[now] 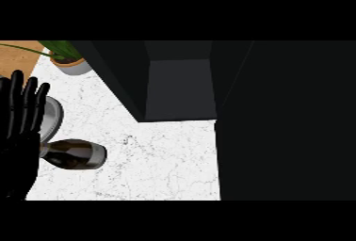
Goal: Pick up the wine, place it into the cabinet and close the cabinet
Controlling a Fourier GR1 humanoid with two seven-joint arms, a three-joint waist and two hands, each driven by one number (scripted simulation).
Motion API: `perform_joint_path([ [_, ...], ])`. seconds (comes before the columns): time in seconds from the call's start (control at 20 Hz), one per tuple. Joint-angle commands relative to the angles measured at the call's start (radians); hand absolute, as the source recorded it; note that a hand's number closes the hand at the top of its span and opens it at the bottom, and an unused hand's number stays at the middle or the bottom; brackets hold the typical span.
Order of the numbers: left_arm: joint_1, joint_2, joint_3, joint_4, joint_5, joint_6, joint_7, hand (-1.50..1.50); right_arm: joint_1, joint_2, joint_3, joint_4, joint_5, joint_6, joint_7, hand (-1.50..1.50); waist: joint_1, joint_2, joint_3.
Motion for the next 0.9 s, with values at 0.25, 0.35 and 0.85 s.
perform_joint_path([
  [0.25, -0.091, 0.155, 0.02, 0.078, 0.457, -0.462, -0.151, -1.5, 0.057, -0.008, 0.006, -0.08, -0.027, 0.035, -0.043, -1.5, -0.006, -0.035, -0.018],
  [0.35, 0.01, 0.093, -0.104, 0.154, 0.594, -0.498, -0.004, -1.5, 0.087, -0.03, 0.1, -0.033, -0.112, 0.144, 0.05, -1.5, 0.006, -0.023, -0.017],
  [0.85, -0.03, 0.448, 0.112, 0.311, 1.248, -0.735, 0.188, -1.5, 0.172, -0.063, 0.097, -0.235, -0.223, 0.16, 0.218, -1.5, 0.03, -0.035, -0.01],
])
